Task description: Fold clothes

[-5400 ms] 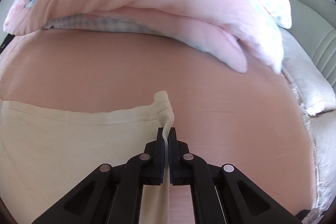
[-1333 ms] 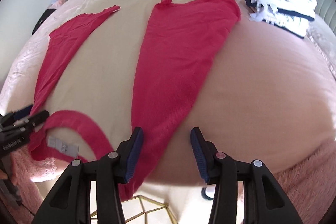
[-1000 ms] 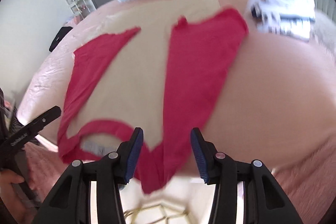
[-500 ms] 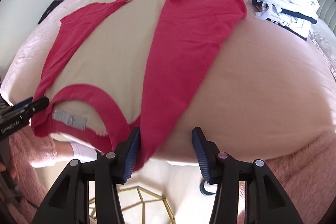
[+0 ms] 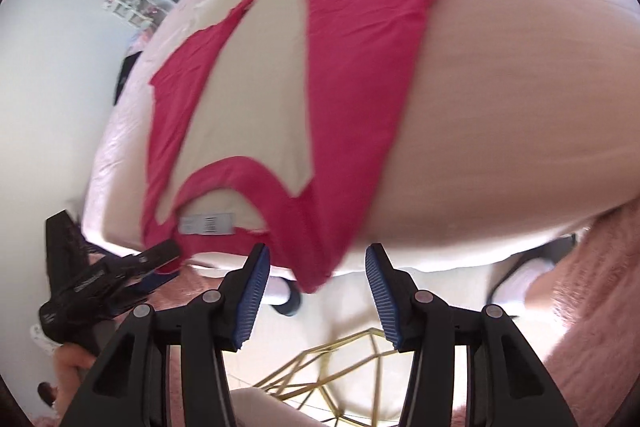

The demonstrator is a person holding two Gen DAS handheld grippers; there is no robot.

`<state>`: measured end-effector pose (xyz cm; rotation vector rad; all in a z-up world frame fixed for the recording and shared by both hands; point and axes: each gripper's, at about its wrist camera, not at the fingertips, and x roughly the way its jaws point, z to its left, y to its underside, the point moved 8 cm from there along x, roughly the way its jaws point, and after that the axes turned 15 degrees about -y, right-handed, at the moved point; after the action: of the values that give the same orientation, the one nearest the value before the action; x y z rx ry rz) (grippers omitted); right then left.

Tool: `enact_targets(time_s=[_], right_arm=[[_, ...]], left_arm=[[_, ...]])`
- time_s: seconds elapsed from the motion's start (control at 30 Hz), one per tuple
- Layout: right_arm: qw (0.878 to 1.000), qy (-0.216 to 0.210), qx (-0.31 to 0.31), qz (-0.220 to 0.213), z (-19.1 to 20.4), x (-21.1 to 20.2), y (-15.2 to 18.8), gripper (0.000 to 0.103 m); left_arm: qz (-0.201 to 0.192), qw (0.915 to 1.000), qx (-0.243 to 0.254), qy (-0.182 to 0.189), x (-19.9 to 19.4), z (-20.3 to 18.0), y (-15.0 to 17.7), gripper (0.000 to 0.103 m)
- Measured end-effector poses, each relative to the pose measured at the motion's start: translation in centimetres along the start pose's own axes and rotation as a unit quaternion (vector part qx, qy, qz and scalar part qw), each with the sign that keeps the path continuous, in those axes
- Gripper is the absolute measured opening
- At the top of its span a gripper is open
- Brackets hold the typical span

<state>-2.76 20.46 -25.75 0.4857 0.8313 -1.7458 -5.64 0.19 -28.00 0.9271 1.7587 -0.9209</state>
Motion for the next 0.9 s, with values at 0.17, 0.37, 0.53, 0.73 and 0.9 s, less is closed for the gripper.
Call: enact_targets(time_s=[0.17,0.37,0.53,0.73,0.9], right_arm=[[0.999,0.023,-0.029,-0.006,0.7,0.6,-0.3,0.024],[0.999,0.016,-0.027,-0.029,0.6,-0.6,-0.4,0.016],[1.0,0.014,-0.009,-0.006,0.1,0.7,-0.3,0.023],[0.998,-0.019,-0.008,-0.061,1.1,-0.6,-2.1,0.025],[0.999,-0.011,0.022,-0.037,-0.7,1.6,-2.7,0.026]], left_arm=[[-0.016,0.9995,0.026,0.001,-0.7,-1.0,0.0,0.023],[-0.029,0.999,0.032,0.008,-2.0,-1.5,-0.3,0.021],[-0.032,0.9982,0.045,0.024,-1.4,-2.6,-1.0,0.021],[-0.057,0.9966,0.046,0.038,-2.7,-2.7,-2.1,0.021],[-0.047,0.9979,0.016,0.041,-0.9,-2.3,-2.6,0.022]])
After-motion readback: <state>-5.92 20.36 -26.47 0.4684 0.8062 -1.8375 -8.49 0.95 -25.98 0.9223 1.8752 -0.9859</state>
